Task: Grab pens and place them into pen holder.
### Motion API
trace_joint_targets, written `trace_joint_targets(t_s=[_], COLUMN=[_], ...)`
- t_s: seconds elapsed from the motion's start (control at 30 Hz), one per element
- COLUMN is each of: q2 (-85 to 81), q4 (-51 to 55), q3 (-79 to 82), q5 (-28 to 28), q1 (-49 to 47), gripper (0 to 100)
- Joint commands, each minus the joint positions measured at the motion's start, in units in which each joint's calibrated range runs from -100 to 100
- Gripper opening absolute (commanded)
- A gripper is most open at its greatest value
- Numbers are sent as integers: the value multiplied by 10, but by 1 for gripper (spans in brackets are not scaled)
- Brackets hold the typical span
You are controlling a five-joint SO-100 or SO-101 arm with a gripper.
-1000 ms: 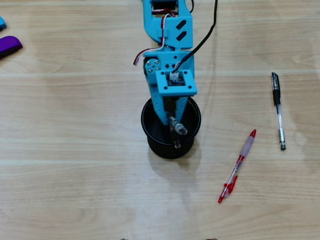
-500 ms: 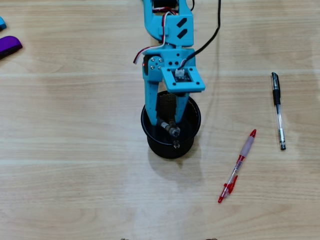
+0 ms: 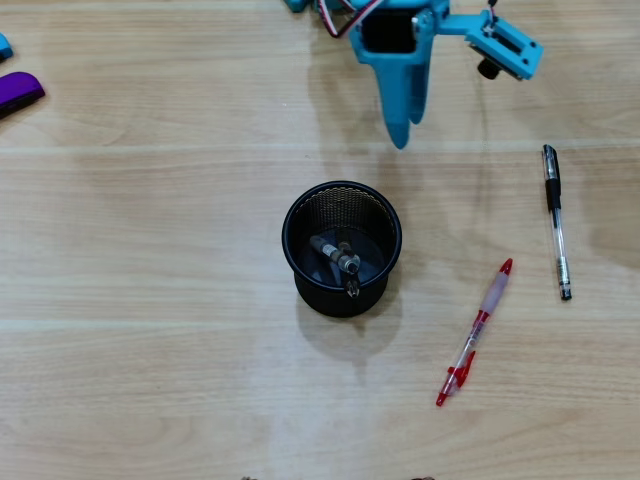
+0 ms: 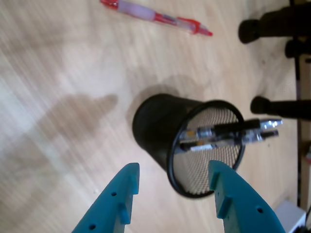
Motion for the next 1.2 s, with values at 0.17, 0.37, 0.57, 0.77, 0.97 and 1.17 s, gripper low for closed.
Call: trace_joint_targets(t_s=[0.17, 0.37, 0.57, 0.77, 0.97, 1.17], q2=[325, 447, 483, 511, 559, 578], q4=[1, -3, -4, -45, -92, -110], q3=[-367, -510, -474, -472, -475, -475], q5=[23, 212, 238, 256, 273, 277], q1=[-85, -90, -56, -63, -75, -81], gripper=[20, 22, 22, 22, 18, 18])
